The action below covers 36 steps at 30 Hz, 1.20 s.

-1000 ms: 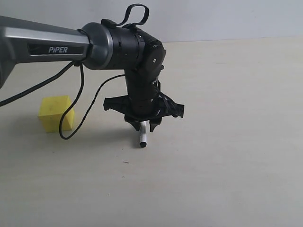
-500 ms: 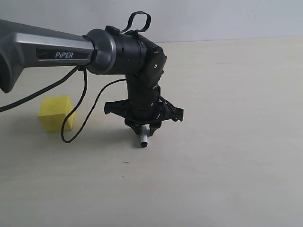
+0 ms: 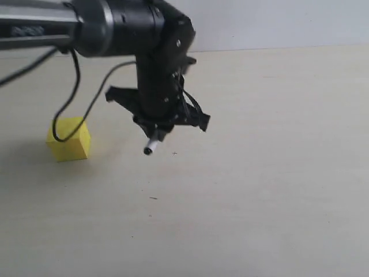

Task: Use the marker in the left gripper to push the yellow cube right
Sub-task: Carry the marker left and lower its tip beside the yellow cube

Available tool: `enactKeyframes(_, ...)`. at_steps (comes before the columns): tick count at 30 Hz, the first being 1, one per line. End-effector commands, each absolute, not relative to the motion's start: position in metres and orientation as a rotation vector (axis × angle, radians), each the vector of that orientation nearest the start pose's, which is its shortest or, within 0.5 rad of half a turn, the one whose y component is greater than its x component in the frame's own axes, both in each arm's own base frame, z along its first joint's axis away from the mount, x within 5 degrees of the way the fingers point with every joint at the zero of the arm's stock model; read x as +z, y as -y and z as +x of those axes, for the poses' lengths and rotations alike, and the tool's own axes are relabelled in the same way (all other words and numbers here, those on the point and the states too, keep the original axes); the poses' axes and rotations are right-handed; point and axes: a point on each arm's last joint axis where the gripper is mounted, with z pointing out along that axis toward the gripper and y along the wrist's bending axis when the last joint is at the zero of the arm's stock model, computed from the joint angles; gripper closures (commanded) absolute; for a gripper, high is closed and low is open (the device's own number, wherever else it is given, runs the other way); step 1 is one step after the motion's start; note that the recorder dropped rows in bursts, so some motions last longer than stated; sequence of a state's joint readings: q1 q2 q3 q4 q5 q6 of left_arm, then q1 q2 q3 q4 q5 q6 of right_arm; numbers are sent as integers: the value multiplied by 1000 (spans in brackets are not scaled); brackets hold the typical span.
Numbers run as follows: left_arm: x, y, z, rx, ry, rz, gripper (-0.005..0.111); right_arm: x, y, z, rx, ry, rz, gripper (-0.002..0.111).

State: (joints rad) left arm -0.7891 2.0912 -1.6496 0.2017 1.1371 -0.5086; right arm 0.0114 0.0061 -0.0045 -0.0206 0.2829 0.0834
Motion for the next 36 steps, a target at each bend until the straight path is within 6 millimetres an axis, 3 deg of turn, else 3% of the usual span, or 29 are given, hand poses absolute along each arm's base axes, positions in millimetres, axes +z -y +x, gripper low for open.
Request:
enactKeyframes(1, 271, 252, 294, 269, -2735, 619, 107, 188, 0, 55, 35, -1766, 49, 108)
enactKeyframes(5, 322, 191, 266, 348, -2596, 567, 107, 188, 0, 55, 35, -1766, 49, 108)
enactKeyframes(9, 343, 117, 242, 424, -2564, 440, 107, 188, 0, 55, 35, -1766, 49, 108)
enactKeyframes(11, 348, 73, 228, 480, -2571, 361, 107, 188, 0, 55, 35, -1766, 49, 108)
enactKeyframes(15, 329, 16, 211, 630, -2671, 362, 107, 188, 0, 55, 35, -1766, 49, 108)
enactKeyframes(17, 314, -2, 210, 673, -2718, 378, 107, 188, 0, 55, 35, -1766, 49, 108)
enactKeyframes(22, 285, -13, 232, 614, -2532, 573, 107, 188, 0, 55, 35, -1766, 49, 108)
enactKeyframes(30, 226, -8, 267, 720, -2379, 1589, 107, 188, 0, 55, 35, -1764, 48, 108)
enactKeyframes(33, 212, -11, 281, 719, -2339, 1737, 107, 188, 0, 55, 35, -1766, 49, 108)
enactKeyframes(36, 201, -23, 294, 706, -2382, 1766, 107, 188, 0, 55, 35, -1766, 49, 108)
